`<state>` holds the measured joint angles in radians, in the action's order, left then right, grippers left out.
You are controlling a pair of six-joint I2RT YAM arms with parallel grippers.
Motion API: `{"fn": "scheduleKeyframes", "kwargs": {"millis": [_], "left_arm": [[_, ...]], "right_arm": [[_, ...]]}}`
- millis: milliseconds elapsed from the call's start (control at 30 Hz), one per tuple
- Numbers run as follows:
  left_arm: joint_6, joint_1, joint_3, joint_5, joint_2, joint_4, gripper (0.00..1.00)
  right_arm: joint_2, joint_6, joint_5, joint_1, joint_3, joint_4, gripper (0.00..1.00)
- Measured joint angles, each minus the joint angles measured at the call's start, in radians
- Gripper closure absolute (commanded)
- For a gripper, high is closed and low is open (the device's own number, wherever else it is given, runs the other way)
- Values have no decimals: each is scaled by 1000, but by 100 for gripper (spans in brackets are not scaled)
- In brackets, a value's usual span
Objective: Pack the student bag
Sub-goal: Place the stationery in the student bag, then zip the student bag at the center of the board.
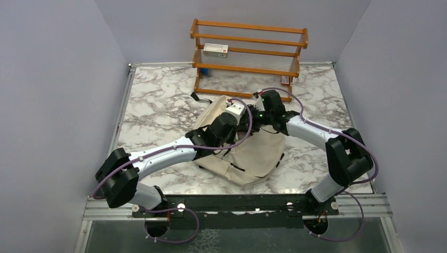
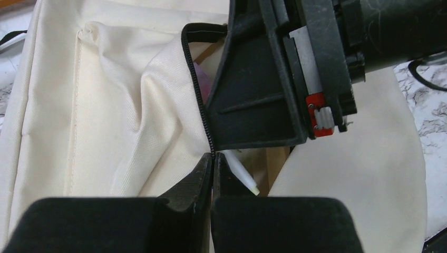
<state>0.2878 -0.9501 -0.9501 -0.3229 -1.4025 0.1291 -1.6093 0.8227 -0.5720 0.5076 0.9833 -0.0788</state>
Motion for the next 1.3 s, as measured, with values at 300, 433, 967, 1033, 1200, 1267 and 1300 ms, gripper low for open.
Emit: {"fn": "scheduleKeyframes", "kwargs": {"millis": [300,433,967,1033,1200,1267,1300], "left_arm": [[-1,4,0,-2,5,0,100],[-1,3,4,-2,7,-1,100],[33,9,49,39,19,-38,63],[53,19,62,50,32,-37,62],[109,74,116,80,104,-40,61],[134,108,157,91,158,-42,59],[142,122,173,92,180,-43,59]], "right_arm": [[16,13,122,39,0,23,61],[77,-27,194,43,0,-25,61],[443,-205,515,43,-162,-172,40],[452,-229,543,43,-166,-204,41],[487,-263,563,43,-161,-256,57],[497,-244,553,45,-158,-264,59],[502,-228,551,53,-158,-265,61]]}}
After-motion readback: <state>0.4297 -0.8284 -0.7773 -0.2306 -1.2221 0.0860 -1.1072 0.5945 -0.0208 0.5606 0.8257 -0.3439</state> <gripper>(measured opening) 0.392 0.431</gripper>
